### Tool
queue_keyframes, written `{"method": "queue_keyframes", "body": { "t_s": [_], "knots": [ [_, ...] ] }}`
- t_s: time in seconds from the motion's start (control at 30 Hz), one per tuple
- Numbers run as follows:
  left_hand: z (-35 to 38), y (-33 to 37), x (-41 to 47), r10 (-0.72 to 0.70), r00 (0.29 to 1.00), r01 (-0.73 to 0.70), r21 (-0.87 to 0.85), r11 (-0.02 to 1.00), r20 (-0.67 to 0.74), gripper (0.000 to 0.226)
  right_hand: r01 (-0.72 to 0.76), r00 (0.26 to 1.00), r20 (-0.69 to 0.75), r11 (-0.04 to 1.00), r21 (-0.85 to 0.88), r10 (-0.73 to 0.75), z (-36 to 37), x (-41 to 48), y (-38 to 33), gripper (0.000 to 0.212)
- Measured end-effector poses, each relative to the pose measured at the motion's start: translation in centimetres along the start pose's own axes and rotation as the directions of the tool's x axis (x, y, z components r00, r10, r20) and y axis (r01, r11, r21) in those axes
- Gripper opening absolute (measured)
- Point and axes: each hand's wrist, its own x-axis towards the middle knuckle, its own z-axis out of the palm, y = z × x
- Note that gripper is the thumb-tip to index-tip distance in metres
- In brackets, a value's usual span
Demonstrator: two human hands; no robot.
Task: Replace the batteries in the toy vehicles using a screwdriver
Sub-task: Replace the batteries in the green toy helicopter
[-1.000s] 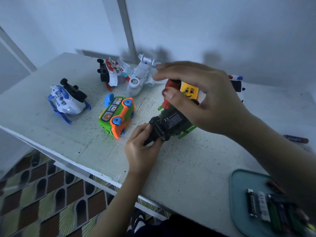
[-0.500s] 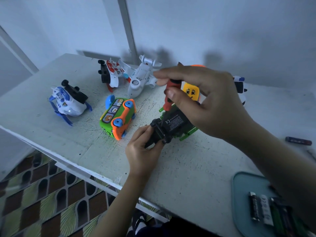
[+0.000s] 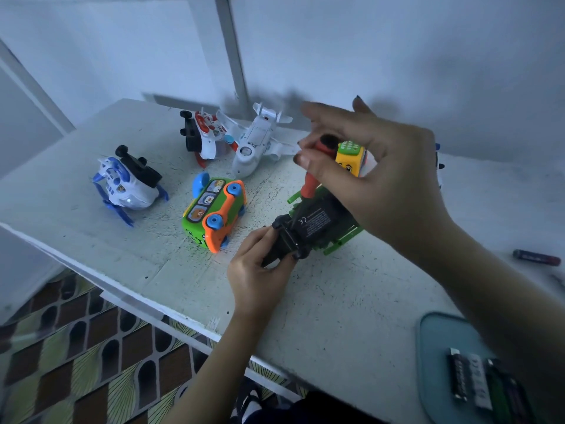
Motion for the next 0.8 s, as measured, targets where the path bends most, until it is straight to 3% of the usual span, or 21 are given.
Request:
{"method": "queue_keyframes", "body": {
  "t_s": [0.27, 0.57, 0.67, 0.8],
  "knots": [
    [-0.1, -0.1, 0.0, 0.010, 1.000, -0.010, 0.002, 1.000, 0.000, 0.038, 0.031, 0.983, 0.179, 0.999, 0.029, -0.036, 0.1, -0.4, 1.0, 0.038],
    [-0.1, -0.4, -0.1, 0.008, 1.000, -0.008, 0.016, 1.000, 0.003, 0.040, 0.009, 1.000, -0.014, 1.000, 0.002, -0.009, 0.1, -0.3, 0.2, 0.024],
    [0.0, -0.3, 0.0, -0.004, 1.000, 0.004, 0.010, 1.000, 0.005, 0.039, -0.021, 0.999, 0.043, 0.999, 0.032, 0.020, -0.2, -0.3, 0.0, 0.022],
    [0.0, -0.3, 0.0, -0.006, 1.000, 0.006, 0.013, 1.000, 0.000, 0.041, -0.007, 0.988, 0.155, 1.000, 0.017, 0.004, -0.1, -0.8, 0.0, 0.035]
  ]
}}
